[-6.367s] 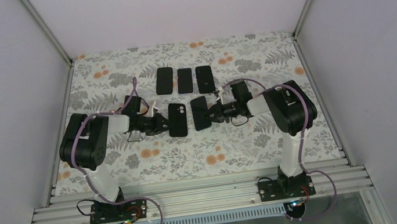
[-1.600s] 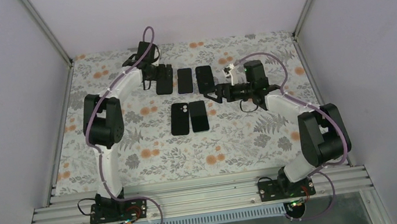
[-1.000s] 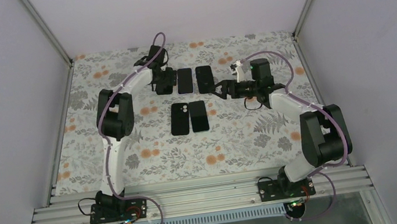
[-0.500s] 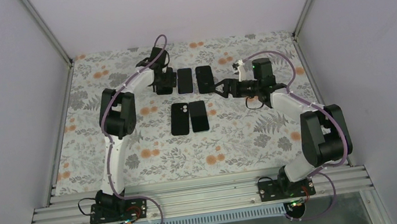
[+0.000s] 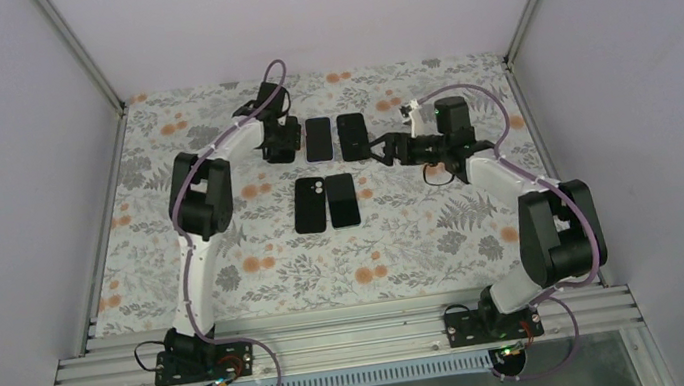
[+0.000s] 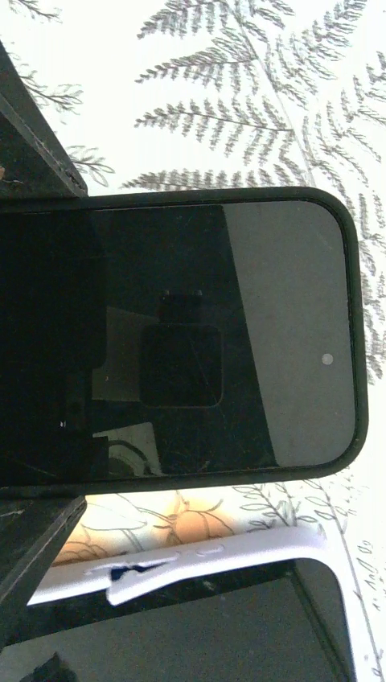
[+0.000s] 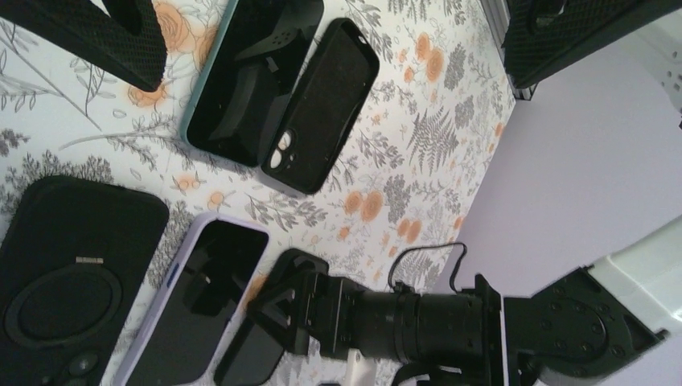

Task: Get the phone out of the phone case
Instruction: Pick up the phone at the center of the board.

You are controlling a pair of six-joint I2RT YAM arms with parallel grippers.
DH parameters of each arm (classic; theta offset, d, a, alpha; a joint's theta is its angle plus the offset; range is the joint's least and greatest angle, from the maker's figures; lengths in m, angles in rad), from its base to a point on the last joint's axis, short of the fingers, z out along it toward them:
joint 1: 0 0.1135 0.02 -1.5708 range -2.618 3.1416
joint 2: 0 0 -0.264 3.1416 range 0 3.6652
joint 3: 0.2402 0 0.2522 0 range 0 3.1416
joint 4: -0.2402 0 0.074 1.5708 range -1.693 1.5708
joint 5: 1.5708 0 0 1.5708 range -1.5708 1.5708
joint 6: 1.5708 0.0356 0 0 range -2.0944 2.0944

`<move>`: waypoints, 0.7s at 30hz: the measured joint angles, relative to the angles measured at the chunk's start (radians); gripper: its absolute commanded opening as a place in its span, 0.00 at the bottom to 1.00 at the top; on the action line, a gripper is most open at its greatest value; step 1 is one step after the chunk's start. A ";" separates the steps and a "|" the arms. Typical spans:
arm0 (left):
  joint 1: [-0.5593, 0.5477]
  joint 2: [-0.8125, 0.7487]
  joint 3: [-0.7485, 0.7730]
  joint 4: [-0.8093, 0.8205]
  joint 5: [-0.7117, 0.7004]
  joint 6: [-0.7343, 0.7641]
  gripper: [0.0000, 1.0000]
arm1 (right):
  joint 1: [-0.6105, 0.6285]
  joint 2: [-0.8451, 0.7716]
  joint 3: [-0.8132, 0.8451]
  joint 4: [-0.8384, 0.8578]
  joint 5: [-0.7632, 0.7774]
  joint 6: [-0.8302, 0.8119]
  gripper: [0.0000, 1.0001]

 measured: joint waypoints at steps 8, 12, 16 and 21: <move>0.005 -0.122 -0.154 0.034 0.001 -0.015 0.47 | 0.000 0.031 0.121 -0.007 -0.001 0.007 1.00; 0.007 -0.253 -0.267 0.094 0.001 -0.019 0.47 | 0.000 0.073 0.172 -0.002 -0.009 0.036 1.00; 0.006 -0.394 -0.359 0.157 0.010 -0.024 0.47 | 0.000 0.110 0.210 0.026 -0.020 0.102 1.00; 0.002 -0.551 -0.437 0.206 0.033 -0.034 0.47 | 0.006 0.121 0.234 0.064 -0.027 0.194 0.99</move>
